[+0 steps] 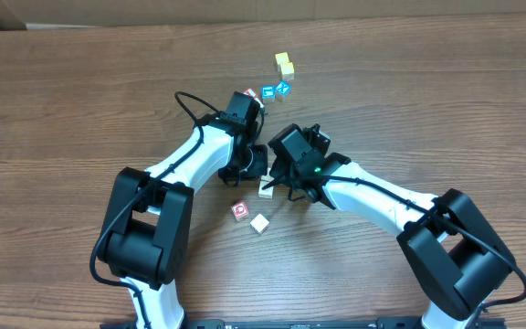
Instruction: Flip 4 blocks
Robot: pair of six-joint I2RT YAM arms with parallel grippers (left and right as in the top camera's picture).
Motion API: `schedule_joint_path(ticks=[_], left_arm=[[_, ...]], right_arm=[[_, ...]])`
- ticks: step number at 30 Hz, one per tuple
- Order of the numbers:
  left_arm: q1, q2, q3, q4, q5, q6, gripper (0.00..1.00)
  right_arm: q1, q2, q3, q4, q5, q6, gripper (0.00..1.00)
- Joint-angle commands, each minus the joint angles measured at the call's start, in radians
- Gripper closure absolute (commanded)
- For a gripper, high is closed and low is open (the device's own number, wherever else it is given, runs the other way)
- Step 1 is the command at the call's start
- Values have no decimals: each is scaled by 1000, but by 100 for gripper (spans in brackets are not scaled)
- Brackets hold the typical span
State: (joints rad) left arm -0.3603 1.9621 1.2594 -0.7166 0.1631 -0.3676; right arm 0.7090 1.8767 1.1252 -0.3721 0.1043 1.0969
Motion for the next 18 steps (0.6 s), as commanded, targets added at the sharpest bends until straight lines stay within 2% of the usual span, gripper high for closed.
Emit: schedule_joint_path(ticks=[1,9,12,18], left_arm=[[0,13,19,0,-10,-15,96],[0,13,19,-1,-10,-23,96],[0,13,19,-3,-9,-23,96],[0,13,19,-13,-10,-22,96]], right_arm=[[5,2,-6,8,10,-32,96],[5,51,-7,39,-77,-32,96],[5,52,-7,62,-107,-84,96],[3,51,-6,51,-107,-84,96]])
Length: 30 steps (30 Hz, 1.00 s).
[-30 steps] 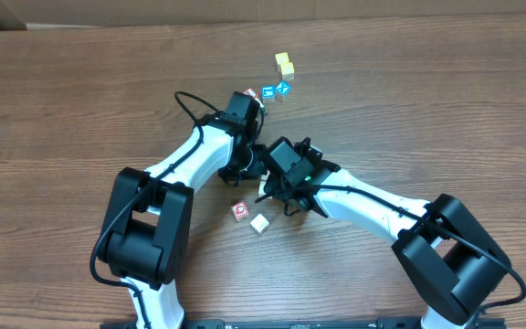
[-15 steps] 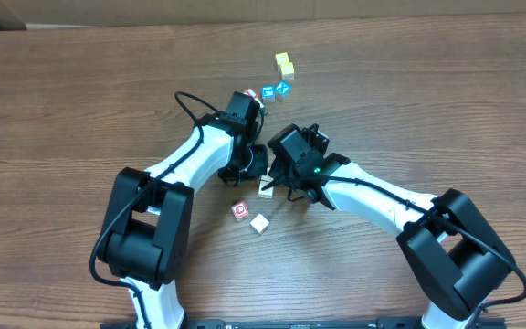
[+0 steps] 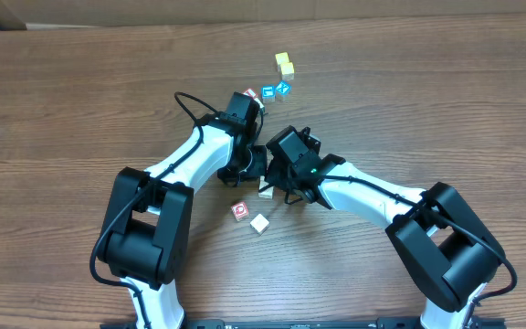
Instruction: Flip 4 blocks
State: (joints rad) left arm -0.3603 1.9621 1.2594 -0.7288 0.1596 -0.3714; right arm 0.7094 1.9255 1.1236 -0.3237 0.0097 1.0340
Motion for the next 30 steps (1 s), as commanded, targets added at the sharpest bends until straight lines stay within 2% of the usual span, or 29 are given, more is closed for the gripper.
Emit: schedule_joint_path(ticks=[1,11,14,19,25,28,30], left_arm=[[0,13,19,-3,-6,-18,96],[13,-1,26,-12,-9,-19,96],[36,-45,38,-14,-14,-32,96],[105,-130,42,-11,-11,-109,96],[169,-134,35,-57,-15,-103,96],[179,-134,31,-80,-37,-97,96],[179,-134,31,-93,-52,-97,96]], right_arm=[[0,3,-4,-3,-12,-21,96],[-31,-111,68,-180,-22,-124,96],[-26,-151,71,-224,-84,-174,96],[-7,-162,70,-299,-228,-172,89],[95,-162,67,-344,-183,-42,55],[161,-159,67,-344,-78,43,55],[210,-147,67,-344,12,105,46]])
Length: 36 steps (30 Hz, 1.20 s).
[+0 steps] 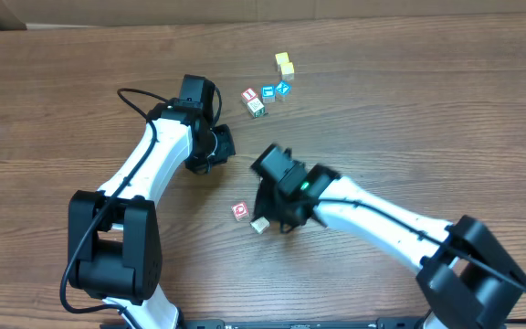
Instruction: Flip 4 blocks
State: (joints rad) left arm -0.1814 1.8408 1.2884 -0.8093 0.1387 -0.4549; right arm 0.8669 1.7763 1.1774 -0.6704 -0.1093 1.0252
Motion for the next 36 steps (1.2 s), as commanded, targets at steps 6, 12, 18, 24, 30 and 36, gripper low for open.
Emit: schedule_joint_path(ticks=[6,12,18,24,30,36], left_arm=[[-2,-13,2,-47,-46,-8,96],[-2,-13,2,-55,-45,14,96],[-2,-13,2,-55,-45,14,96],[-2,-13,1,-60,-45,14,95],[-2,-13,1,-63,-45,14,95],[-2,-13,1,-62,-45,14,95]], right_arm=[[134,58,13,3,276,264,46],[136,109,13,18,277,285,51],[136,126,13,40,278,285,68],[118,126,14,54,302,223,73],[69,125,15,62,310,142,73],[60,125,15,113,311,29,72]])
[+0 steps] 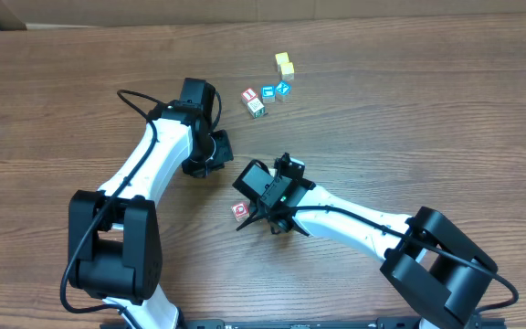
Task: Flip 4 blocks
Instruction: 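Hold the right gripper against the lined-up blocks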
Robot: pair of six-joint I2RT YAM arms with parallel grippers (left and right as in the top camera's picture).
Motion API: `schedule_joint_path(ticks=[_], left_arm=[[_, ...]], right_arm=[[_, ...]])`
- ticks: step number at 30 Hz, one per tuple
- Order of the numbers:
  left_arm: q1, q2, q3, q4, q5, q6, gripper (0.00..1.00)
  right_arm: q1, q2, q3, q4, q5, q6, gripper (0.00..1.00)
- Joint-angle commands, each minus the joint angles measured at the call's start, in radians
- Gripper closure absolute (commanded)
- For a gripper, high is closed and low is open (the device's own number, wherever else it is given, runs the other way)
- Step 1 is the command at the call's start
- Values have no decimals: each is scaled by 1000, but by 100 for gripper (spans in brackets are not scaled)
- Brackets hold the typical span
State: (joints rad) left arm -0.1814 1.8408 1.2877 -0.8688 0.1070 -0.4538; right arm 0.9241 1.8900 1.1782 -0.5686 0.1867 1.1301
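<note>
A red-faced block lies on the table right by my right gripper. That gripper points down at the table with its fingers spread, and its body hides whatever lies under it. The two cream blocks are out of sight. My left gripper hangs over bare wood to the upper left, apart from every block. Its jaws cannot be made out from above. Farther back lie a red-and-white block, a green-and-white block, two blue blocks and two yellow blocks.
The two arms stand close together at mid-table, with the left arm's black cable looping up beside it. A cardboard edge runs along the far left corner of the wooden table.
My right gripper has shifted a little left and turned, now next to the red-faced block. The cream block at its tip is no longer visible. The left arm has stayed where it was.
At first both grippers met at mid-table around a cream block, with the red-faced and a second cream block just below. Then my left arm was drawn back to the upper left and my right gripper stood over the lower cream block. Now it sits beside the red-faced block.
</note>
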Motion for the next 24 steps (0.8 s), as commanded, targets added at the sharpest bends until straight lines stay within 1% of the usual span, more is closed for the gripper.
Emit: schedule_joint_path(ticks=[1,5,9,12,15,20,21,24], left_arm=[[-2,-13,2,-2,-14,13,95],[-2,-13,2,-2,-14,13,95],[-2,-13,2,-3,-14,13,95],[-2,-13,2,-2,-14,13,95],[-2,-13,2,-2,-14,13,95],[-2,-13,2,-2,-14,13,94],[-2,-13,2,-2,-14,13,95],[-2,-13,2,-3,-14,13,95]], right_arm=[[3,11,14,11,14,-77,71],[4,12,14,6,15,-77,71],[4,12,14,5,13,-85,64],[4,12,14,14,-6,-96,65],[4,13,14,23,-8,-138,65],[4,13,14,25,-7,-140,64],[4,13,14,23,-8,-140,62],[4,13,14,10,-8,-140,54]])
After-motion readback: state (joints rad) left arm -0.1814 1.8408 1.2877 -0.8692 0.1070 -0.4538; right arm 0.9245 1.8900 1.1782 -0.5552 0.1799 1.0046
